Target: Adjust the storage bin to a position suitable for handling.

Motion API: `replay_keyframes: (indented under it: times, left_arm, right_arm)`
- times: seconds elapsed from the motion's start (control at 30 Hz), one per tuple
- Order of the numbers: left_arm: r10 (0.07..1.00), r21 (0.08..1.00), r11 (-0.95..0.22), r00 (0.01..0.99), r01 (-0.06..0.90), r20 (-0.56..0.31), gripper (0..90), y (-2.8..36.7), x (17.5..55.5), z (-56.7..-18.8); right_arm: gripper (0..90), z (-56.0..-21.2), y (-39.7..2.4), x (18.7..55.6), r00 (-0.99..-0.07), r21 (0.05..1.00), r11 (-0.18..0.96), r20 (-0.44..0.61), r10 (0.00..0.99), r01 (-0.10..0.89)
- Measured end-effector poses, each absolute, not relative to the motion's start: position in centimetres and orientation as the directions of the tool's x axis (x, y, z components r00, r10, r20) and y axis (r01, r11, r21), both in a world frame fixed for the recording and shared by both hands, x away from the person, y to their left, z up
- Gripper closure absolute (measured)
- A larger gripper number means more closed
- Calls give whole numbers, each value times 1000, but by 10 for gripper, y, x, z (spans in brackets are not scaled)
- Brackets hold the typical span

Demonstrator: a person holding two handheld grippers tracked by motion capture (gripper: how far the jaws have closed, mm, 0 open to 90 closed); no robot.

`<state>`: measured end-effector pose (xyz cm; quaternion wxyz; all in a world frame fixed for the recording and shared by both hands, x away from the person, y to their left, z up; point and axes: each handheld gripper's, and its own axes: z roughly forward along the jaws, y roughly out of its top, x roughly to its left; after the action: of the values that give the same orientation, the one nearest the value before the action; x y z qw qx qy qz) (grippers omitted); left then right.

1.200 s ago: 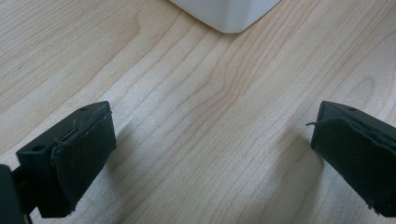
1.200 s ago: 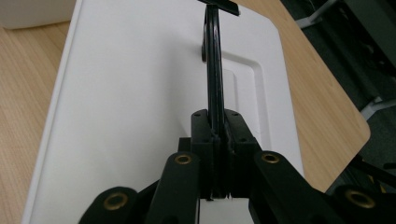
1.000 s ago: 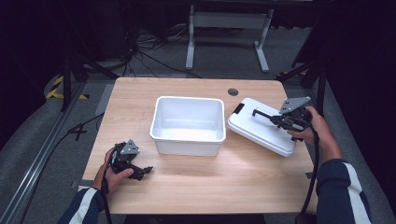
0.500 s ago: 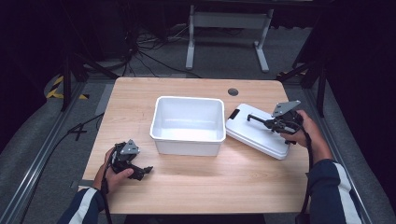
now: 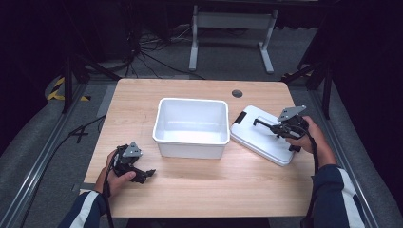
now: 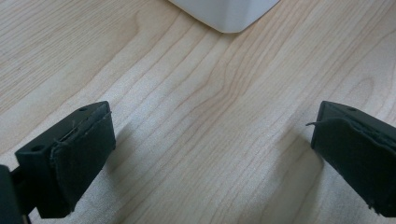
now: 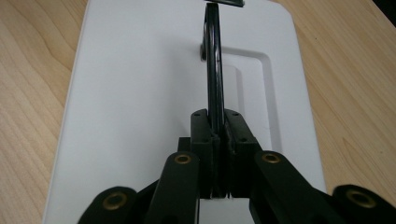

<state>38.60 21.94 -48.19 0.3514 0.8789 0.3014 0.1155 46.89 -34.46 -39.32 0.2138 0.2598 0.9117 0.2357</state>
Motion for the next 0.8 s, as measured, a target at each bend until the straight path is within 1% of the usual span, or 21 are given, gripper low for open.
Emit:
replay_keyframes:
  times: [0.1,0.2,0.37,0.67,0.73,0.8]
  left_arm:
    - [611,687,-570,791,451,-12,2,219,386,-482]
    - [612,688,-570,791,449,-9,2,219,386,-482]
    - [611,687,-570,791,451,-12,2,219,386,-482]
    - [604,685,-577,797,445,-9,2,220,387,-482]
    - [607,686,-574,795,448,-11,2,219,387,-482]
    - [606,686,-574,795,447,-10,2,219,387,-482]
  right_arm:
    - [842,-396,-346,468,-773,536,755,-267,576,378]
    - [839,-397,-347,468,-769,553,742,-257,585,379]
    - [802,-394,-349,467,-766,580,721,-239,597,380]
    - [684,-394,-352,465,-750,601,695,-226,621,394]
    - [640,-392,-352,464,-746,612,684,-219,629,398]
    - [627,-390,-354,463,-738,620,676,-221,637,398]
